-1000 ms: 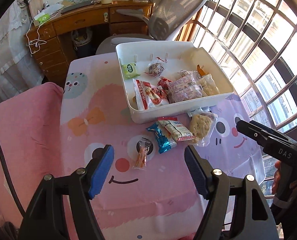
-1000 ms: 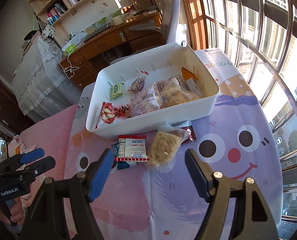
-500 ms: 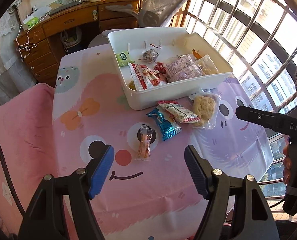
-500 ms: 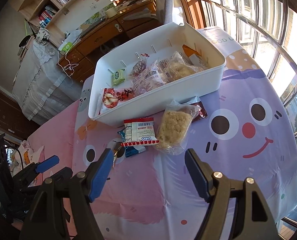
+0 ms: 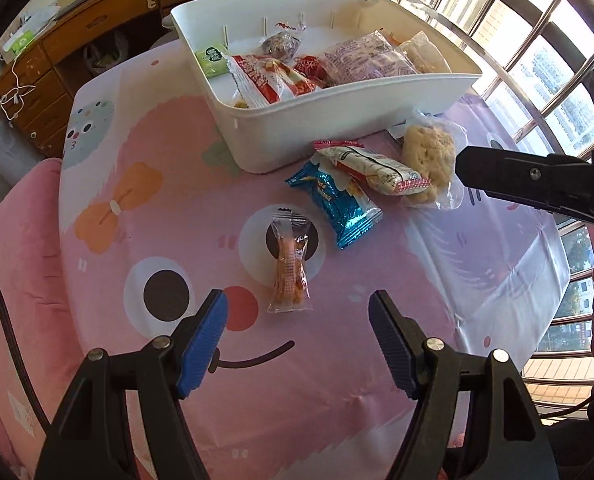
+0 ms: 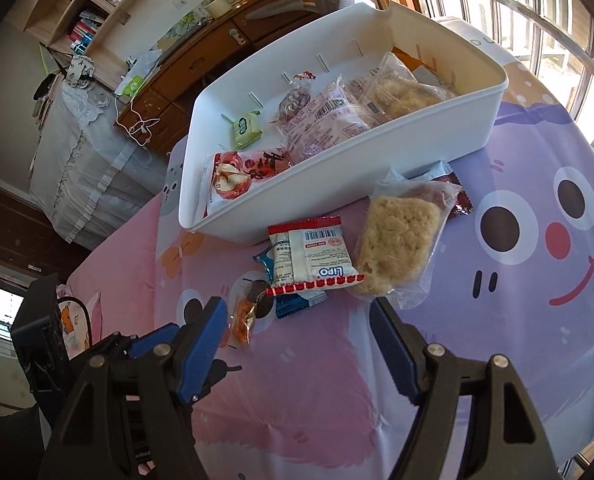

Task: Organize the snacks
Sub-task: 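Withdraw both open tools from the tray toward the remaining snacks, then grasp the clear orange-stick packet with the left tool while the right tool grasps the white LIPO packet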

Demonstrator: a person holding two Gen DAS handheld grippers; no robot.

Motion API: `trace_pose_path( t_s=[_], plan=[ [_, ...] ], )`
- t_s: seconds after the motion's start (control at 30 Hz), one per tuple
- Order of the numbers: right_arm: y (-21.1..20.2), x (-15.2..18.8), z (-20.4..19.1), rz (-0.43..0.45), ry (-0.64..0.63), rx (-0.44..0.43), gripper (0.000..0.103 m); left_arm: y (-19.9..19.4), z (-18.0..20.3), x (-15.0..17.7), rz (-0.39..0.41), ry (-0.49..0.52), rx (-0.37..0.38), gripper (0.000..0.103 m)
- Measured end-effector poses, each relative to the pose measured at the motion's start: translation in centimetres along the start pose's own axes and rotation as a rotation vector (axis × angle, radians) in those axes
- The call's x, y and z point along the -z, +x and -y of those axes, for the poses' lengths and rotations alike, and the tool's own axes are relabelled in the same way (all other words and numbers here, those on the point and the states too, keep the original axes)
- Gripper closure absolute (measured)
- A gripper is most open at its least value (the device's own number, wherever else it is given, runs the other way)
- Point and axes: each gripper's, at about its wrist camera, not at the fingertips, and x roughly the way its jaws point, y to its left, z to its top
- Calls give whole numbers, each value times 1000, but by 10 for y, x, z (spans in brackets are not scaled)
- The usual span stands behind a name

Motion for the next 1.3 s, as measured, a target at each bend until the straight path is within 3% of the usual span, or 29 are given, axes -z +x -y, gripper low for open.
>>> trace_pose_path(
  t_s=[0.57,1.07,1.3],
  plan=[
    [57,-14,-6,-59,-38,44,29,51,-21,-21,-76,-50,25,32],
    [89,-21,-27,-99,-187,114,28,71,-36,-28,-79,-89,8,51],
    [98,-20,-26,-125,-169,106,29,70,-36,-36,-69,-102,0,68]
  ],
)
